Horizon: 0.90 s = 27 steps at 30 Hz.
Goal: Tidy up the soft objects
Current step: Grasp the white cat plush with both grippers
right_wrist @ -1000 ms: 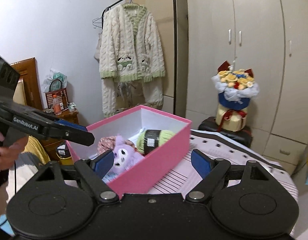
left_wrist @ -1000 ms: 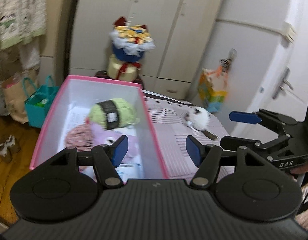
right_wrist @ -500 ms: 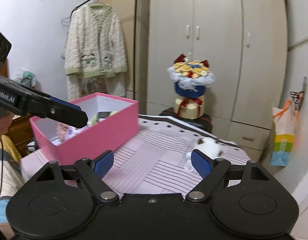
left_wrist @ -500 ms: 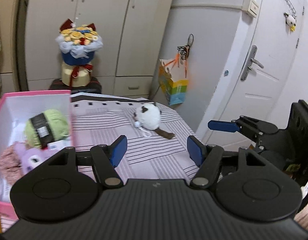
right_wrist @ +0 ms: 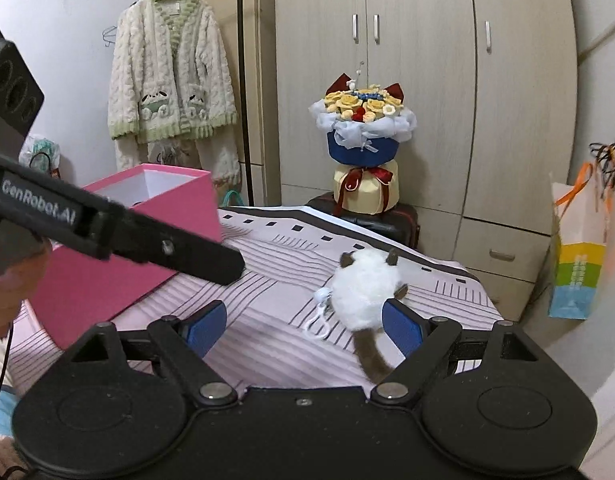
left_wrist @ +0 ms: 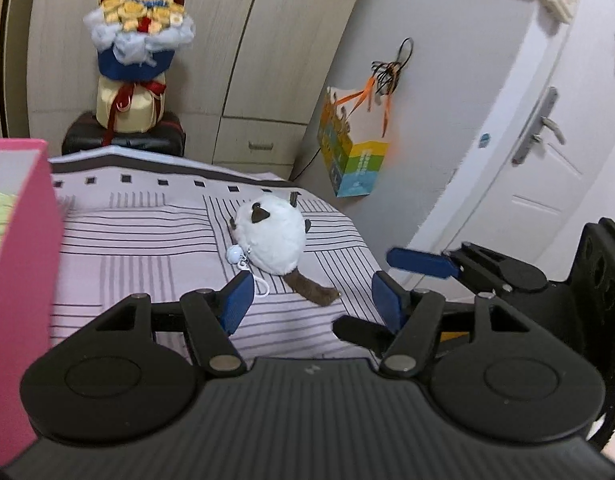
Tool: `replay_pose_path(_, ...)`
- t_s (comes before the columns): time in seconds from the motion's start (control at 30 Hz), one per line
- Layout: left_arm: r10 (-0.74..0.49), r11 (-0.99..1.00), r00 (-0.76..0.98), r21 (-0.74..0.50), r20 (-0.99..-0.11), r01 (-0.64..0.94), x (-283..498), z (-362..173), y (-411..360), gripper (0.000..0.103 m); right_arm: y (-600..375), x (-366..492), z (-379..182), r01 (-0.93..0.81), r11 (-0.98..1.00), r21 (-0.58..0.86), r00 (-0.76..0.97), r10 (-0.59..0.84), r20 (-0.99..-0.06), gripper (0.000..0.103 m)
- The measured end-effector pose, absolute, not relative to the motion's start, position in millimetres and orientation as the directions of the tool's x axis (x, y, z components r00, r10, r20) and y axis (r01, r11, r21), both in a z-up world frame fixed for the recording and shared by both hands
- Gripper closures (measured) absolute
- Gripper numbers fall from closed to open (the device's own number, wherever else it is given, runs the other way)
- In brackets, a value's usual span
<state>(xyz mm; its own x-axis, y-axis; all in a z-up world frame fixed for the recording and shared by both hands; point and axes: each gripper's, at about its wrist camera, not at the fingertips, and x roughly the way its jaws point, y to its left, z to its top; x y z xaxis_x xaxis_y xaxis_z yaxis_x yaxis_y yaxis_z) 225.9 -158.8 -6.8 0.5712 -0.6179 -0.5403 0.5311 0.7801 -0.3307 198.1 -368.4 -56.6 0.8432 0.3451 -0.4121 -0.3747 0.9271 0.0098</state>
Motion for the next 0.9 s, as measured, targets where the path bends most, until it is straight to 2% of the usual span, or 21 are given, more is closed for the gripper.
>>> replay_pose_path(0.07,-0.609,0.789,0.575,-0.343,-0.546,0.51,239,-12,-169,0.04,-376,216,-63,-0.374,0.927,0.033,0.85,0.357,-0.388,0.015)
replay_pose_path(0.37,-0.552,0.834,0.601,-0.367,-0.578,0.412,299,-36,-208,0.042,-378,280,-98,-0.4,0.916,-0.006,0.819,0.355,-0.45,0.015)
replay_pose_path(0.7,-0.503,0.863,0.655,-0.372,-0.564,0.342,337,-57,-223,0.042,-396,325,-121,-0.406,0.901,0.156,0.751,0.426,-0.504,0.015)
replay_pose_path(0.8,-0.504,0.861,0.648,-0.389,-0.572,0.326,343,-63,-222,0.042,-398,329,-126,-0.419,0.883,0.212,0.719,0.465,-0.516,0.024)
replay_pose_path(0.83,-0.508,0.858,0.645,-0.399,-0.571,0.323,345,-66,-221,0.042,-397,330,-128,-0.415,0.883,0.218,0.714,0.465,-0.524,0.032)
replay_pose_path(0.9,-0.512,0.855,0.632,-0.416,-0.582,0.309,349,-71,-219,0.042,-395,329,-129,-0.407,0.888,0.213,0.714,0.455,-0.532,0.035)
